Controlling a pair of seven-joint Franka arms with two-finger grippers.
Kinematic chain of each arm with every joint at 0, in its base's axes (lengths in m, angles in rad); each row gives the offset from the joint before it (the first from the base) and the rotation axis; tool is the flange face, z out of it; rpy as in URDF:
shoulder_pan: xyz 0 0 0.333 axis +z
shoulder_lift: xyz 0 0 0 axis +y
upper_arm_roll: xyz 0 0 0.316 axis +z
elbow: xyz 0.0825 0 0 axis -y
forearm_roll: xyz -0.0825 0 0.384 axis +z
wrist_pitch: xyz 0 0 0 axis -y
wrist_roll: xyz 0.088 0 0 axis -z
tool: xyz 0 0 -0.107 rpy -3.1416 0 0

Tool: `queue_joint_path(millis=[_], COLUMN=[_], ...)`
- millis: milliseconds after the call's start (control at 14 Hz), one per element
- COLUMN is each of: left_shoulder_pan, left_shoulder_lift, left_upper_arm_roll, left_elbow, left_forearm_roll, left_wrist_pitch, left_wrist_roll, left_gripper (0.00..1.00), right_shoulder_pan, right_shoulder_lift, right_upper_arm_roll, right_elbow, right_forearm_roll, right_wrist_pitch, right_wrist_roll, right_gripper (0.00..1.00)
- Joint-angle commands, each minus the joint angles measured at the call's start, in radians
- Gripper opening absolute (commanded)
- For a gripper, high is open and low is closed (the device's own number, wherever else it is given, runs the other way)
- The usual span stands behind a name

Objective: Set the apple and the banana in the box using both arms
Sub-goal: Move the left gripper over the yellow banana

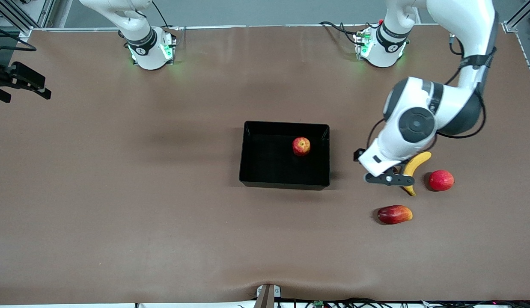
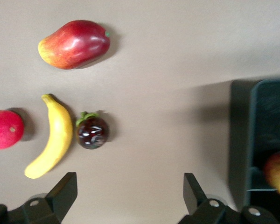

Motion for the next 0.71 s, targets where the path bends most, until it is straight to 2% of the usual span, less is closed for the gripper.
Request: queue_joint_path(millis=[0,142,427,641], left_shoulder_pan=[0.08,0.128,0.251,0.258], left_shoulder_lift=[-0.029,-0.071,-0.074,-0.066], left_upper_arm_roll=[-0.014,-0.012,-0.015,-0.015], left_elbow=[-0.075,-0.173,-0.279,-0.321], left_forearm_roll=[0.014,0.014,0.014,0.014], left_wrist_pitch=[0.035,0.113,0.269,0.331], left_wrist_roll=[0.18,0.275,0.519,0.562], left_gripper=[1.0,1.0,1.0,1.0], right_shoulder_pan=[0.004,0.003,0.0,-0.005], right_shoulder_lift=[-0.011,-0.01,-0.012,-0.01], right_upper_arm_roll=[-0.001,-0.001,-0.001,-0.009], right_elbow=[-0.001,-0.001,-0.009,-0.015], right_forearm_roll=[-0.015,-0.015,-0.013,-0.015], right_wrist_pitch=[-0.005,0.002,-0.005,0.011], right_wrist_roll=[-0.01,-0.01,-0.009,-0.009], right_gripper=[1.0,1.0,1.0,1.0])
